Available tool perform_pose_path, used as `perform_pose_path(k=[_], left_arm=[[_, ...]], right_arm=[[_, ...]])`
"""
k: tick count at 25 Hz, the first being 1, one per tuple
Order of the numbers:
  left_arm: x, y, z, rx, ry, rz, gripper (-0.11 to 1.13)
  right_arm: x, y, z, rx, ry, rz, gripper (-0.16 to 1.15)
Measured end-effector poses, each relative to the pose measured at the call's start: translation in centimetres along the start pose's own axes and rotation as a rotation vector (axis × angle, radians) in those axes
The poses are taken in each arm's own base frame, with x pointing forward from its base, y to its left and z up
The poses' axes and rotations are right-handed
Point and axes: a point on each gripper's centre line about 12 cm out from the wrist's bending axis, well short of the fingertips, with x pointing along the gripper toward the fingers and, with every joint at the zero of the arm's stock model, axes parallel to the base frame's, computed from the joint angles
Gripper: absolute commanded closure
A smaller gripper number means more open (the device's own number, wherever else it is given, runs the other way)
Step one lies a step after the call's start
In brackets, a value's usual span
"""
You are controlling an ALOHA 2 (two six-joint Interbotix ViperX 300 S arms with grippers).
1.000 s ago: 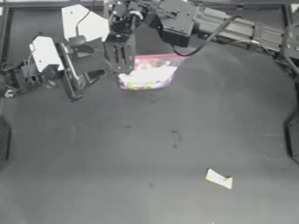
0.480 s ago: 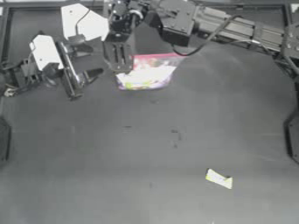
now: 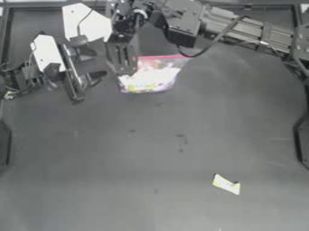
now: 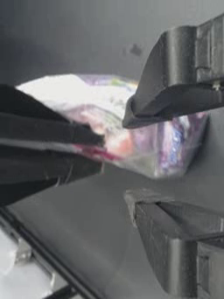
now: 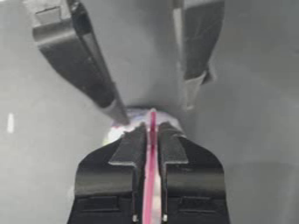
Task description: Put candy in bag
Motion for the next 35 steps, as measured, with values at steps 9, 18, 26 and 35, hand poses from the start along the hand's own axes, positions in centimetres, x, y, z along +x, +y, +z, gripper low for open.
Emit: perform_pose_path(k=[9, 18, 26, 35], left_arm=[[-0.4, 0.0, 0.7, 0.006, -0.009, -0.005, 0.19], [-0.7, -0.1, 0.9, 0.012, -0.001, -0.006, 0.28], [-0.7, 0.0, 0.9, 0.013, -0.001, -0.006, 0.39], [-0.7, -0.1, 0.9, 0.019, 0.003, -0.007, 0.63]], right_arm=[[0.6, 0.0, 0.2, 0.002, 0.005, 0.014, 0.62], [0.6, 0.0, 0.1, 0.003, 0.006, 0.017, 0.62], [0.6, 0.0, 0.1, 0.003, 0.006, 0.017, 0.62], [0.6, 0.0, 0.1, 0.001, 0.009, 0.016, 0.62]])
